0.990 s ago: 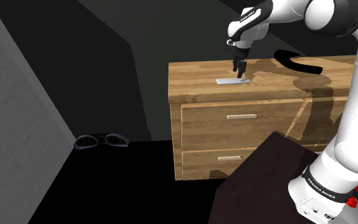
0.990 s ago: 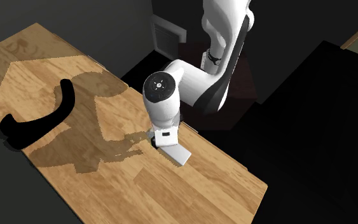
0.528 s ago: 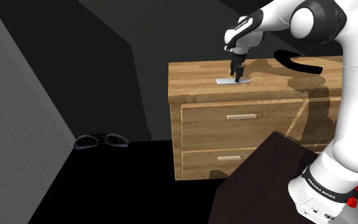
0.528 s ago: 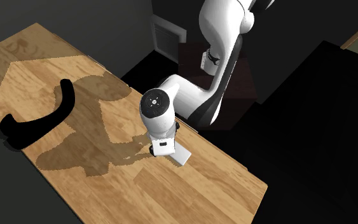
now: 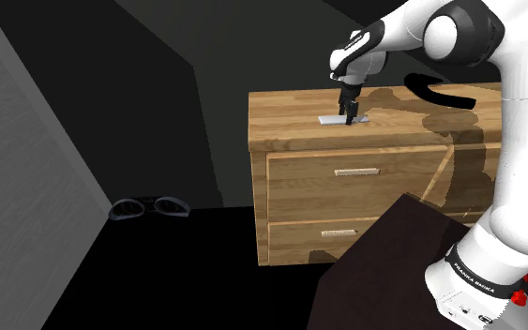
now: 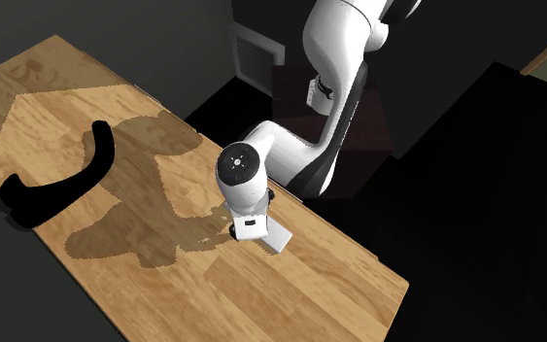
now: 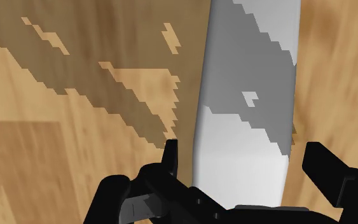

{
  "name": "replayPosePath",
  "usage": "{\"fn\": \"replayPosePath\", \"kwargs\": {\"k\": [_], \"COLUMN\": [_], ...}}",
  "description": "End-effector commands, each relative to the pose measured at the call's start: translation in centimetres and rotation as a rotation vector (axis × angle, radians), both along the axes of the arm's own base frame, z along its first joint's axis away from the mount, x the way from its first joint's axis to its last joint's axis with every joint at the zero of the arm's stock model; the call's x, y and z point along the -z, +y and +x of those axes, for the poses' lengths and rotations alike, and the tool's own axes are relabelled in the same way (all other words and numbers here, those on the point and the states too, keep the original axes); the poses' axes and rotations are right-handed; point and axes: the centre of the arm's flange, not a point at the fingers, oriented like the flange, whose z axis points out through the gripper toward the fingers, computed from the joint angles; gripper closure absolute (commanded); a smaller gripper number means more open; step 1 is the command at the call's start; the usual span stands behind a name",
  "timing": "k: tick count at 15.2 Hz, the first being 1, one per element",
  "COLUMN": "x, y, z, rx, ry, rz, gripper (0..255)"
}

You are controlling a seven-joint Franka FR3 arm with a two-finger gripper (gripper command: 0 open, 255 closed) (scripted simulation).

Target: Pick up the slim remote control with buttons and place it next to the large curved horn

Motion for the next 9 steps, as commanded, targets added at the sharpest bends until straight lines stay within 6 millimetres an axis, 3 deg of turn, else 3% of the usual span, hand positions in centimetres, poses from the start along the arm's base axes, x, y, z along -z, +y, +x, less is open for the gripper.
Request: {"fn": "replayPosePath", "kwargs": {"k": [1,2,3,9], "x": [0.01,0.00,0.00,0.00], "y": [0.00,0.00,0.00,0.00], "z": [0.00,0.00,0.00,0.00], "rx": [0.000,0.000,0.000,0.000], "ry": [0.000,0.000,0.000,0.000], "rz": [0.000,0.000,0.000,0.000], "gripper": [0,0,255,255]}}
